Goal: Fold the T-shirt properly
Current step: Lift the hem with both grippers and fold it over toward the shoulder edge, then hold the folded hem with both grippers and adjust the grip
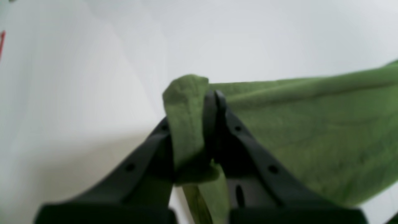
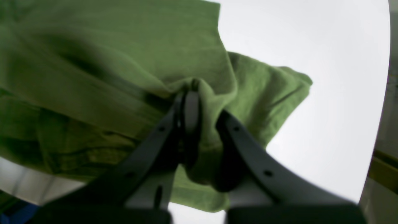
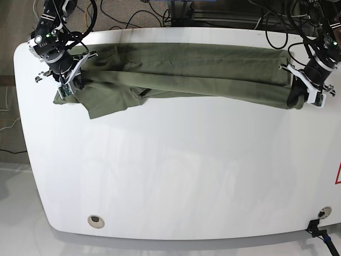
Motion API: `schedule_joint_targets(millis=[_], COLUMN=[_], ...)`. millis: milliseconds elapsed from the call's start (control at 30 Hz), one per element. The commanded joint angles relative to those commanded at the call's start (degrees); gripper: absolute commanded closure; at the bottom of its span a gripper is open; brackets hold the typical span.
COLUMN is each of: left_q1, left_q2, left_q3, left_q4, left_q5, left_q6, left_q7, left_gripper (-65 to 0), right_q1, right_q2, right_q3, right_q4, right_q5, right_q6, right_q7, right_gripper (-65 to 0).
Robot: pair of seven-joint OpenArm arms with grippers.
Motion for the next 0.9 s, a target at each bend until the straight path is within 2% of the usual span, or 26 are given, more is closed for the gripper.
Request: schedule_joint_targets(millis=[100, 333, 433, 467, 500, 567, 633, 700, 767, 900], left_q1=[1.93, 4.57, 4.92, 4.92, 4.92, 4.57, 4.40, 2.64, 1.41, 1.14], left_q2=[0.09, -0.09, -0.18, 0.00, 0.18, 0.97, 1.32, 1.23, 1.23, 1.05], left_q3=[0.00, 0.18, 0.18, 0.09, 0.00, 0.00, 0.00, 0.26, 0.00, 0.00], left_q4=[-0.18, -1.93, -3.78, -3.96, -3.96, -4.04, -5.19, -6.42, -7.12, -6.77], left_q5=[0.09, 0.09, 2.46, 3.96, 5.71, 8.79, 11.34, 13.27, 14.86, 15.38], left_q6=[0.00, 0.00, 0.00, 0.00, 0.00, 0.00, 0.00, 0.00, 0.00, 0.00], left_q7=[0.09, 0.09, 0.09, 0.09, 0.09, 0.09, 0.09, 0.09, 0.09, -0.09], left_gripper=[0.0, 0.0, 0.0, -4.1, -14.6, -34.3, -48.1, -52.9, -53.0, -53.0], right_q1=[-0.35, -2.29, -2.37, -2.37, -2.37, -2.37, -2.37, -2.29, -2.29, -2.20], right_q2=[-1.49, -1.67, -1.67, -1.58, -1.58, -1.58, -1.58, -1.49, -1.41, -0.09], right_q3=[0.00, -0.09, -0.09, -0.09, -0.09, -0.09, -0.09, -0.09, -0.09, -0.09], right_q4=[-0.09, -2.55, -3.96, -4.66, -5.27, -5.80, -5.80, -5.80, -5.80, -5.19], right_q5=[-0.35, -0.35, -0.35, -0.35, -0.35, -0.35, -0.44, -0.44, -0.44, -0.44], right_q6=[0.00, 0.00, 0.00, 0.00, 0.00, 0.00, 0.00, 0.00, 0.00, 0.00], right_q7=[0.00, 0.00, 0.00, 0.18, 0.35, 0.35, 0.35, 0.35, 0.35, 0.35], right_gripper=[0.0, 0.0, 0.0, 0.0, -1.5, -8.8, -16.6, -23.5, -27.9, -29.0])
